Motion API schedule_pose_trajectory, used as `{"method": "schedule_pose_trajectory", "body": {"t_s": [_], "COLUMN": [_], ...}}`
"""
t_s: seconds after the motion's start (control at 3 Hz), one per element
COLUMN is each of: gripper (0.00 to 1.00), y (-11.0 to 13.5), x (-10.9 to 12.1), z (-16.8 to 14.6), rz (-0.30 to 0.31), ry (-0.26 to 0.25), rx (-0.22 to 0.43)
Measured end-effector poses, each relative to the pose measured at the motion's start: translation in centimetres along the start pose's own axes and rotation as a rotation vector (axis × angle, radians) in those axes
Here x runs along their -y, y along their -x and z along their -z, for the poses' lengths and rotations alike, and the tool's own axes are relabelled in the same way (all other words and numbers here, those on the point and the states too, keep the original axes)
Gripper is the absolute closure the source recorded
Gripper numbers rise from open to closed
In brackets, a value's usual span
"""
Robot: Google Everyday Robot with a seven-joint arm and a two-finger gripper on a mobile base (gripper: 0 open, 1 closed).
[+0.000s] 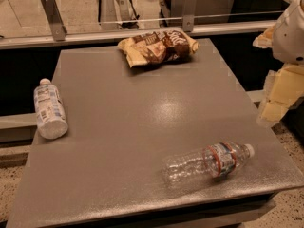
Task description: Move brown chip bag near water bottle
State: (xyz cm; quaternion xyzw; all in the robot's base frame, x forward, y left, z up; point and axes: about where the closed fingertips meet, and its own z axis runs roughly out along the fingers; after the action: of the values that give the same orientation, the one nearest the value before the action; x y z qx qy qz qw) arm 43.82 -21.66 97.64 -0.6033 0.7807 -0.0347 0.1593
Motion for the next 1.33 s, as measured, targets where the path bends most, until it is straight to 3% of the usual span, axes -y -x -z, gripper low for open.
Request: {"method": "schedule_pose_trajectory", "body": {"t_s": [0.33,0.67,1.0,1.33], "gripper": [0.00,0.00,0.00,0.00], "y": [0.0,0.5,3.0,6.7], "x": [0.0,1.0,4.9,10.5], "z": [0.0,-0.5,-2.4,-4.9], "rz": [0.000,0.006,0.028,0.046], "ry": [0.000,-0.017,-0.055,-0.107], "rx": [0.000,0.044,0.137,0.234]}}
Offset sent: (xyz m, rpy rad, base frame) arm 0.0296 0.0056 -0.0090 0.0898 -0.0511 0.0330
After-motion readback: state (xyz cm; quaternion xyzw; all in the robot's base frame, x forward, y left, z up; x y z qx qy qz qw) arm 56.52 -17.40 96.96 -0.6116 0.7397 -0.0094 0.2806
